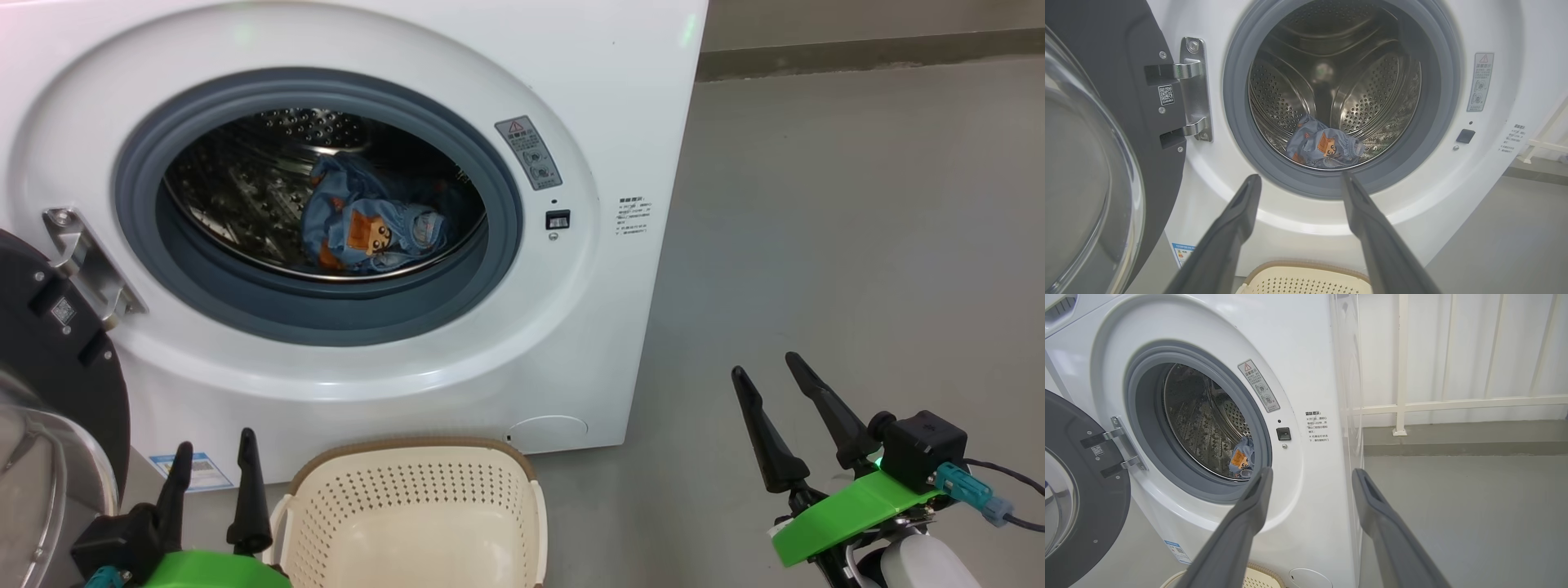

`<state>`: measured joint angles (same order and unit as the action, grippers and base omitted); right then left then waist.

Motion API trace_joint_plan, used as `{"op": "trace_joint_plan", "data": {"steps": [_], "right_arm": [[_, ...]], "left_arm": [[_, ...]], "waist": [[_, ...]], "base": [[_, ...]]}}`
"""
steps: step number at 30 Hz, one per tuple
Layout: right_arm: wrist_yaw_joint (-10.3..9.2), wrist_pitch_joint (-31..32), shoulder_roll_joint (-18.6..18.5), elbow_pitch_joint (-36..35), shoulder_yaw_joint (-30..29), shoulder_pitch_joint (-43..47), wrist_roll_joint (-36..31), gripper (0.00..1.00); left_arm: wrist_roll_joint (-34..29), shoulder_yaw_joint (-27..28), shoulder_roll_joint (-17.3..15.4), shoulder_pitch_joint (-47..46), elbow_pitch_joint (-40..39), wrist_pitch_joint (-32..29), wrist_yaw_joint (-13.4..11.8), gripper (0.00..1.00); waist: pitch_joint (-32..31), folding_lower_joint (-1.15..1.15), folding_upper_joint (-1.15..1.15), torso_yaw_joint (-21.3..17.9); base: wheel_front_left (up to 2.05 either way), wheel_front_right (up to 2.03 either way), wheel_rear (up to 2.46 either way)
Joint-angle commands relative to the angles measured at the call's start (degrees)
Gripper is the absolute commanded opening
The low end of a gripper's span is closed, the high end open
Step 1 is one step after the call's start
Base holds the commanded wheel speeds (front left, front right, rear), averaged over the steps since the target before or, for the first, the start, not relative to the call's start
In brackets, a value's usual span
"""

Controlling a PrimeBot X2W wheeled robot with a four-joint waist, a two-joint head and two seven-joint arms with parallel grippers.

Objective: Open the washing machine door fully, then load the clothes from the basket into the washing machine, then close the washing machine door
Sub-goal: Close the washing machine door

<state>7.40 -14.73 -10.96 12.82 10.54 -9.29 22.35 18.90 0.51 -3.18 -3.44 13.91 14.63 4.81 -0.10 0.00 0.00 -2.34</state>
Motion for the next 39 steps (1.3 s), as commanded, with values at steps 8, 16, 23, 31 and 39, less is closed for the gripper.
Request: {"op": "trace_joint_plan", "data": {"steps": [8, 16, 23, 31, 39], "right_arm": [[0.09, -0.3, -0.5, -1.3, 1.2, 0.0, 1.0, 1.0], [0.09, -0.3, -0.2, -1.4, 0.8, 0.1, 0.9, 1.0], [0.09, -0.3, -0.1, -1.4, 0.7, 0.2, 0.7, 1.0], [0.09, -0.3, -0.2, -1.4, 0.7, 0.1, 0.9, 1.0], [0.09, -0.3, -0.1, -1.4, 0.7, 0.1, 0.8, 1.0]], "left_arm": [[0.0, 2.2, -0.8, -1.1, -1.2, 0.4, 0.4, 1.0], [-0.1, 2.5, -0.6, -1.1, -1.4, 0.4, 0.5, 1.0], [-0.1, 2.8, -0.5, -0.8, -1.9, 0.4, 0.5, 1.0], [-0.1, 2.7, -0.3, -0.7, -2.2, 0.4, 0.8, 1.0], [-0.2, 2.8, -0.3, -0.8, -1.9, 0.4, 1.0, 1.0]], "waist": [[0.0, 0.0, 0.0, 0.0], [0.1, 0.0, 0.0, 0.0], [0.1, 0.0, 0.0, 0.0], [0.1, 0.0, 0.0, 0.0], [0.1, 0.0, 0.0, 0.0]], "base": [[0.0, 0.0, 0.0], [-0.11, 0.11, 0.0], [-0.96, 0.96, 0.0], [-1.6, 1.6, 0.0], [-0.69, 0.69, 0.0]]}}
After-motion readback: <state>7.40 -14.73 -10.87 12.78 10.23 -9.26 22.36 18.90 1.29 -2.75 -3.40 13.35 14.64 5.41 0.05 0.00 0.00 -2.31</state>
